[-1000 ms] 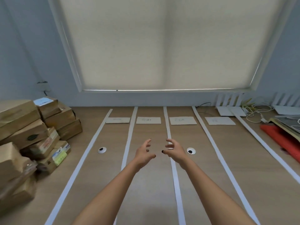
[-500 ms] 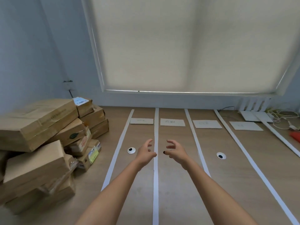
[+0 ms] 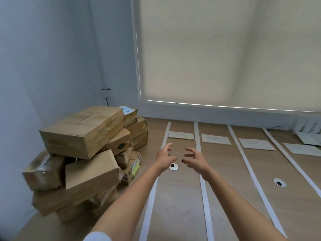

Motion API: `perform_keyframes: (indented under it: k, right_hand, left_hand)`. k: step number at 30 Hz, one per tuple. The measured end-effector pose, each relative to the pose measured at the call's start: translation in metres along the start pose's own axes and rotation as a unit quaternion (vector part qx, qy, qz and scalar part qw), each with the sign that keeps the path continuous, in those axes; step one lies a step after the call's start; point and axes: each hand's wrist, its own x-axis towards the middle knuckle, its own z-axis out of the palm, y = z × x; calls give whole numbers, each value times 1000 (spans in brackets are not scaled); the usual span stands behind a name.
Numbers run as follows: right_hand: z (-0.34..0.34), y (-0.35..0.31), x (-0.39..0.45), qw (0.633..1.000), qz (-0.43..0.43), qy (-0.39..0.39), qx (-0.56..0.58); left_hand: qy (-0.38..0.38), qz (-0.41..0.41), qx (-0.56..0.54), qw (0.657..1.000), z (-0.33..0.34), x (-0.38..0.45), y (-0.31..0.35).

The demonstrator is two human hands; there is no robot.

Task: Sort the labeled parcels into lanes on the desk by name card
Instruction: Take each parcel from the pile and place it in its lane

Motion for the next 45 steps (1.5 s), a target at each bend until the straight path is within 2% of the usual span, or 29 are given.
perform_keyframes:
  k: [6, 12, 17, 23, 28, 32, 34, 37, 41, 45]
  right_hand:
    - [64, -18, 3, 998, 7, 51, 25]
    - [119, -26, -9, 999, 21, 43, 23]
    - [147, -62, -3, 999, 9, 39, 28]
    - [204, -127, 18, 998, -58, 2, -14]
    - [257, -169, 31, 995, -78, -28, -53]
    - [291, -185, 41, 995, -78, -31, -46]
    - [305, -182, 44, 997, -69, -29, -28]
    - [325, -167, 44, 998, -32, -45, -10]
    - [338, -159, 39, 991, 41, -64, 111]
    - [339, -159, 37, 986, 51, -54, 150]
  left_hand:
    - [-52, 22, 31, 998, -58, 5, -13]
    - [-72, 49, 50, 995, -98, 0, -22]
    - [-32, 84, 38, 995, -147, -4, -4]
    - [56, 108, 76, 990, -252, -8, 19]
    - [190, 70, 81, 976, -360, -11, 12]
    - [292, -10, 141, 946, -427, -20, -20]
    - [291, -72, 161, 940, -442, -20, -39]
    - [230, -134, 142, 953, -435, -16, -64]
    - [277, -132, 90, 947, -420, -17, -72]
    - [283, -134, 63, 948, -413, -24, -69]
